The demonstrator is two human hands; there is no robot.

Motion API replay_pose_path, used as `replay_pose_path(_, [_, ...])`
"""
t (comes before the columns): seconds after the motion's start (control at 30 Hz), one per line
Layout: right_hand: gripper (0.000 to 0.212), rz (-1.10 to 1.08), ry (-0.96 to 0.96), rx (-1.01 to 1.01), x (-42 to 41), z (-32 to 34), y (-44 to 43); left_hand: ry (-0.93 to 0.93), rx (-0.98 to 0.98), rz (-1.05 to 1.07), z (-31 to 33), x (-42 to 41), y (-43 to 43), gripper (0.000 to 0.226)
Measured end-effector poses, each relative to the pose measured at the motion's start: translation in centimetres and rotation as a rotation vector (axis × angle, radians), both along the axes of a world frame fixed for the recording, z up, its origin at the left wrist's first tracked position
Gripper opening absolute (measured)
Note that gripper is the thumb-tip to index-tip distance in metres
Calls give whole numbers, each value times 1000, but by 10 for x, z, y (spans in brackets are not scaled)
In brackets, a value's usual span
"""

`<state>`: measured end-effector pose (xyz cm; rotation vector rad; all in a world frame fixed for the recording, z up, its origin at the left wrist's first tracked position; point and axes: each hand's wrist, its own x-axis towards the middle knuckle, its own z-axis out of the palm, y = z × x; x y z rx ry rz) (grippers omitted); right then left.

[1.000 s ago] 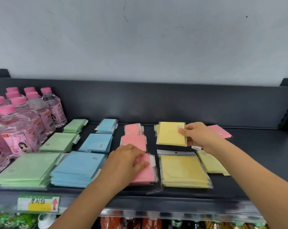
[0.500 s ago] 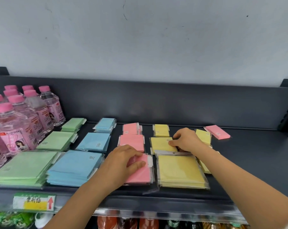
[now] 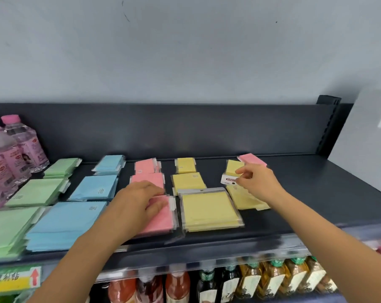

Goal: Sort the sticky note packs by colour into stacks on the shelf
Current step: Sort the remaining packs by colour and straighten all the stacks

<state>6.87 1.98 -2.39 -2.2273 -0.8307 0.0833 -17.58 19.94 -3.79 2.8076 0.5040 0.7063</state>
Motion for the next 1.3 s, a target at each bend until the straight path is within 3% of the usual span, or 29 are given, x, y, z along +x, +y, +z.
replay_pose_path(0.27, [24,-92,-23,-30,10,-2,-60,-92,-4,-104,11,34,-44,32])
replay_pose_path(0.53, [33,-33,-17,-74,80,2,-68,-20,52,-97,19,97,-89,36])
replay_pose_path(0.67, [52,36,10,-188,125,0,-59,93,31,-11,24,145,-106,41])
replay_pose_path(0.8, [80,97,74,-292,155,1,-41,214,-140,130,21,183,-114,69])
replay_pose_path(1.07, [94,212,20,-422,171,-14,-1,384,-274,341,18,229,-125,85])
replay_pose_path(1.17, [101,234,33,-410,168,-16,9,435,-243,379,21,244,-125,88])
replay_pose_path(1.3, [89,205,-43,-388,169,-18,9,546,-238,466,19,263,-119,87])
